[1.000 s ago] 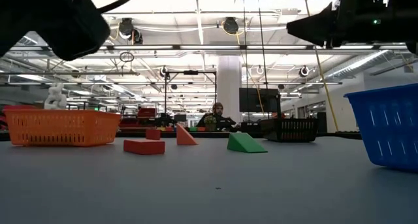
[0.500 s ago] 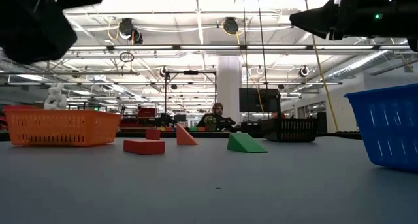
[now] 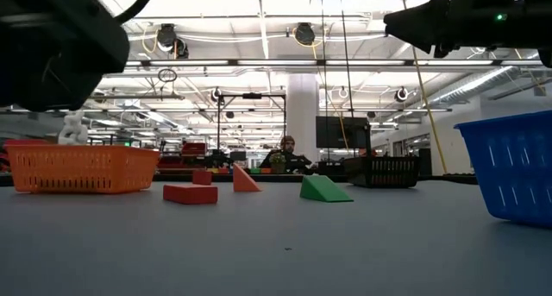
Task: Sort & place blocks by color
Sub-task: Put the green block into the orange bin
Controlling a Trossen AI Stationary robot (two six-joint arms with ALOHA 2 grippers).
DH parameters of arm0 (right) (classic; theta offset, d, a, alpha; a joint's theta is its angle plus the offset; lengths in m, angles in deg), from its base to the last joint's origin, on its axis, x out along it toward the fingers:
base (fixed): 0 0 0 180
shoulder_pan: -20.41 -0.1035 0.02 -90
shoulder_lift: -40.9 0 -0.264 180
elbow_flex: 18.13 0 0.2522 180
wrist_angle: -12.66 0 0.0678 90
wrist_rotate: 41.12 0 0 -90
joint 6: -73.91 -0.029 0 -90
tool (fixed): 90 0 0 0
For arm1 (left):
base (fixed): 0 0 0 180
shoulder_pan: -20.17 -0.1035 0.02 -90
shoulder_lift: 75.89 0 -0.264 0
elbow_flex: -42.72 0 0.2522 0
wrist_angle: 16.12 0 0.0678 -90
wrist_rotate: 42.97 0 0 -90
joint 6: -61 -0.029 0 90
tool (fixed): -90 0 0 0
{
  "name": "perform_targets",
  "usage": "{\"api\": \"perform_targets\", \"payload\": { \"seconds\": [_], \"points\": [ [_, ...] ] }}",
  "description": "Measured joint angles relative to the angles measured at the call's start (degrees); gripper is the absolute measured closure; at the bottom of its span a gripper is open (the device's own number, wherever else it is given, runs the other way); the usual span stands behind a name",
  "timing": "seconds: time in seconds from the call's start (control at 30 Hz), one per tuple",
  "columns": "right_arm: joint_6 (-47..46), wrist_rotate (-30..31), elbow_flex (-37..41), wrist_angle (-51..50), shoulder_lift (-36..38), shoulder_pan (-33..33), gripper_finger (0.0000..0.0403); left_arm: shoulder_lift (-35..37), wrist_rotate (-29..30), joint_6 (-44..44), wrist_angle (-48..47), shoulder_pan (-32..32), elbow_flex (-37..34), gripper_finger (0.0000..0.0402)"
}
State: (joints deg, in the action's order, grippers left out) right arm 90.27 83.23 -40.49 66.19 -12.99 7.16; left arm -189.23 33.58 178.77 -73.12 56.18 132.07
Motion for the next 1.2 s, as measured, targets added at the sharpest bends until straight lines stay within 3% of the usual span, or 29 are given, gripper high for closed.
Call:
{"api": "perform_targets", "payload": {
  "seconds": [0.47,0.67,0.8,1.03,1.2],
  "points": [
    [-0.5,0.0,0.0,-0.7,0.0,-2.6,0.0206,0.0,1.5,-6.7,-6.2,-0.7,0.0,0.0213],
    [-0.1,0.0,0.0,-0.7,0.0,-2.6,0.0206,0.0,1.4,-9.5,-6.9,-1.4,0.0,0.0271],
    [0.0,0.0,0.0,-0.7,0.0,-2.6,0.0206,0.0,1.4,-13.0,-6.8,-2.7,0.0,0.0271],
    [0.0,0.0,0.0,-0.7,0.0,-2.6,0.0206,3.8,-1.3,-27.8,-8.9,-10.1,0.0,0.0271],
    [0.0,0.1,0.0,-0.7,0.0,-2.6,0.0206,11.1,4.5,-37.7,-20.3,-17.2,0.0,0.0271]
  ]
}}
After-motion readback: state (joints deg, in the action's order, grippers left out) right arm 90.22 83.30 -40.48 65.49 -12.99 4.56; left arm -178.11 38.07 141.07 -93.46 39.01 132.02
